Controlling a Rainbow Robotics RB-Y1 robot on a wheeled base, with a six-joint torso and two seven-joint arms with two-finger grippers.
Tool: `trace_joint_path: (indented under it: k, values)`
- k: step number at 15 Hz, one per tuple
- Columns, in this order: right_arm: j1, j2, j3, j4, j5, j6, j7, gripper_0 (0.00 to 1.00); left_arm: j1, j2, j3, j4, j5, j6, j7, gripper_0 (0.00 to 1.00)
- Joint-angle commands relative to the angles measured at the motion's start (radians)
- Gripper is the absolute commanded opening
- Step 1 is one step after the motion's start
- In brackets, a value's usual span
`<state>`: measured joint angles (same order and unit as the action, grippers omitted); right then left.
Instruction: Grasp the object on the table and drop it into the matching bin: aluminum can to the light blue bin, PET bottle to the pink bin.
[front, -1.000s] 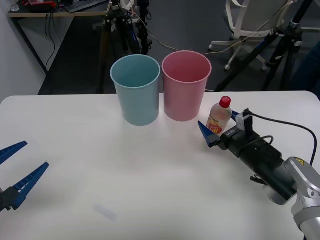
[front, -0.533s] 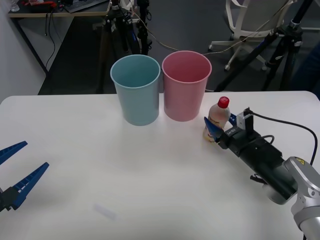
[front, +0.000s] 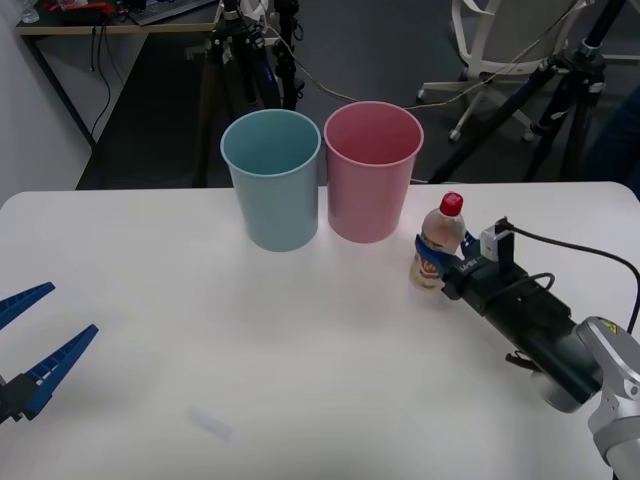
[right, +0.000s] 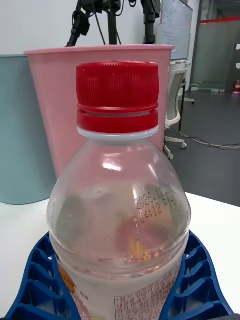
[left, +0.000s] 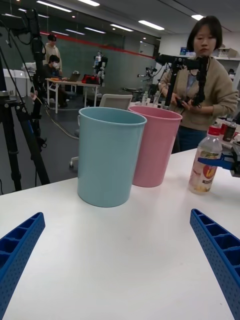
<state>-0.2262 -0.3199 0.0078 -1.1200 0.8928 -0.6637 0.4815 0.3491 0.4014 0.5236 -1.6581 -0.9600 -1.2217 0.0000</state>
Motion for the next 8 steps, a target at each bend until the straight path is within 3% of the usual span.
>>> trace_joint_path:
  k: [1,8]
  values:
    - [0.053,-0.034,0.004,-0.063,-0.009,-0.016,-0.017,0.00,0.000,0.000,0.000,0.000,0.000,0.000,0.000,1.00]
    - [0.225,-0.159,0.027,-0.304,-0.091,-0.014,-0.050,0.00,0.000,0.000,0.000,0.000,0.000,0.000,0.000,1.00]
